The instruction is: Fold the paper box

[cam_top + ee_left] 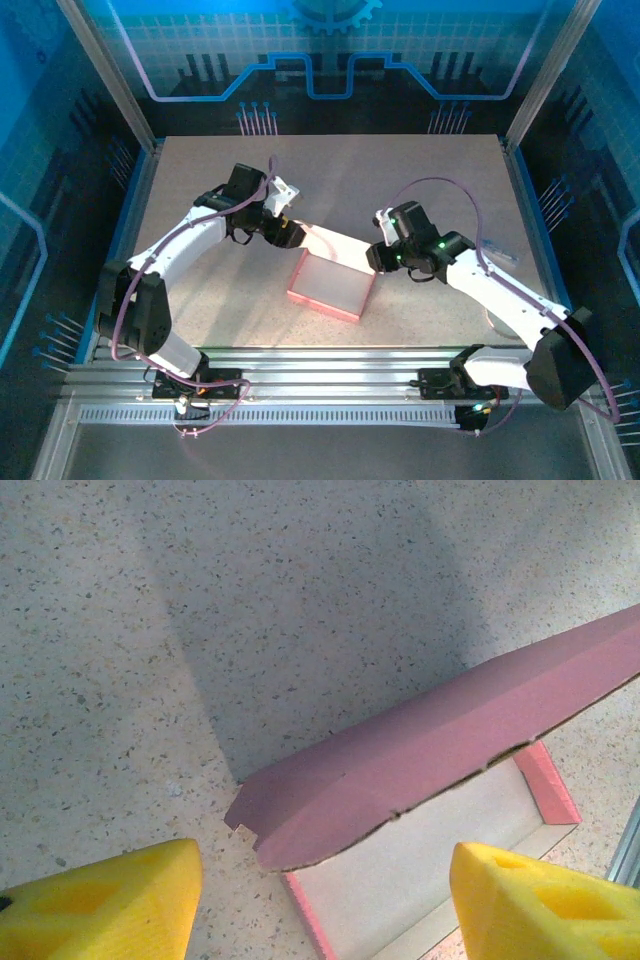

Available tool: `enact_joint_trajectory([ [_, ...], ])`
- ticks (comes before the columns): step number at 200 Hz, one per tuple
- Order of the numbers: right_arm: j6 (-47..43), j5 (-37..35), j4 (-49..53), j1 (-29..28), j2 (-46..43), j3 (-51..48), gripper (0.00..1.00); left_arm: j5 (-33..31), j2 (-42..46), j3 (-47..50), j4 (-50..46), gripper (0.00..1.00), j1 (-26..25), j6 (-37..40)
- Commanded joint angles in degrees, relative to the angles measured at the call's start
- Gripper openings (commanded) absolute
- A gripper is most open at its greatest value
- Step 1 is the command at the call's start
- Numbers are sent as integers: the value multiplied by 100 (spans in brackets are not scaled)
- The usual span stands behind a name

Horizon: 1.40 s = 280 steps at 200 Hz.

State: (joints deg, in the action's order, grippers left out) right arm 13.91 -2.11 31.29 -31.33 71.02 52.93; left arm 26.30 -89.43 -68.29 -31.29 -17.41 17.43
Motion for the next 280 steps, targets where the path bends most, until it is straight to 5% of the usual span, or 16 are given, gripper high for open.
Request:
enact_joint_trajectory([
  [1, 46, 180, 176, 66, -125, -96, 42, 267, -165, -235, -132, 67, 27, 230],
  [117, 490, -165, 123, 66, -203, -221, 19, -109, -286, -312, -242, 29, -151, 8],
  [197, 1388, -888, -122, -80, -203, -454, 15, -810, 181, 9, -87, 21, -628, -1149],
  [280, 1973, -1413, -537, -435, -133, -346, 15, -1747, 1237, 1347, 1248, 16, -1024, -3010],
])
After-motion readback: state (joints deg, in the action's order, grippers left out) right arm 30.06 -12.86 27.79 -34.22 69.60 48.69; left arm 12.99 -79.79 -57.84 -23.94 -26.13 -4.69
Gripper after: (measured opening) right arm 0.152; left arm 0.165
